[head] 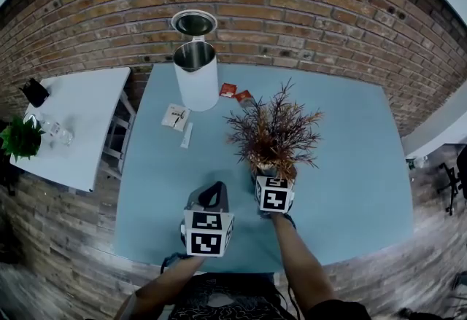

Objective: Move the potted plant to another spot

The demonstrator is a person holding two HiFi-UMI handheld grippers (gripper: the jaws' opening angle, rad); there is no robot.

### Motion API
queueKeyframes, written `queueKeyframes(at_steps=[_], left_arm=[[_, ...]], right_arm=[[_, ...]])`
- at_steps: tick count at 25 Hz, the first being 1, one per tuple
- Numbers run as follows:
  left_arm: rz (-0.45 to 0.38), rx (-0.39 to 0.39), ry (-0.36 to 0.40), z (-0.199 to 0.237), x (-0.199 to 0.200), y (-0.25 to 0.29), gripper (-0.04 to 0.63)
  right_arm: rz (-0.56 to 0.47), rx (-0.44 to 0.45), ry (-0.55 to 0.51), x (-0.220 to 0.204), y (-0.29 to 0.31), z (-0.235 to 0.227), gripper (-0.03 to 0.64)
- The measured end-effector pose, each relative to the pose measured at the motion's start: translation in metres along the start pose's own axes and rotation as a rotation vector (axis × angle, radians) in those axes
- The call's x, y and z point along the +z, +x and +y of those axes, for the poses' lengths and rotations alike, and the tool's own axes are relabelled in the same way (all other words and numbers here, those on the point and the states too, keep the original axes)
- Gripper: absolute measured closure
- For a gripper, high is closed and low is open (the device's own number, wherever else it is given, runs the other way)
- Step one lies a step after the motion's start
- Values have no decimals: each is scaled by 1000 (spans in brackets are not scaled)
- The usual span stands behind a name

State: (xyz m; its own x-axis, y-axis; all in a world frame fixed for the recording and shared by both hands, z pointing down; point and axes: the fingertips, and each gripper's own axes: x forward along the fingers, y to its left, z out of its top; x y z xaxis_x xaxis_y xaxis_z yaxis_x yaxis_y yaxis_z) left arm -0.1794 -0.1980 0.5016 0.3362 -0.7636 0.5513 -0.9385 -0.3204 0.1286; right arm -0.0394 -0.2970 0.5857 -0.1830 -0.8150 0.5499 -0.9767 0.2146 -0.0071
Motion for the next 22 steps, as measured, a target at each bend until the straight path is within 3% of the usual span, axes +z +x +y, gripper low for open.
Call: queueKeyframes(at_steps=[14,22], left_arm=[[-8,-32,7,7,-1,-7,601],[-15,-66,37,-5,-2,-12,600]], right_arm=[[17,-7,9,-1,-5,13,164],[22,-6,-1,-8,-29,18,229]])
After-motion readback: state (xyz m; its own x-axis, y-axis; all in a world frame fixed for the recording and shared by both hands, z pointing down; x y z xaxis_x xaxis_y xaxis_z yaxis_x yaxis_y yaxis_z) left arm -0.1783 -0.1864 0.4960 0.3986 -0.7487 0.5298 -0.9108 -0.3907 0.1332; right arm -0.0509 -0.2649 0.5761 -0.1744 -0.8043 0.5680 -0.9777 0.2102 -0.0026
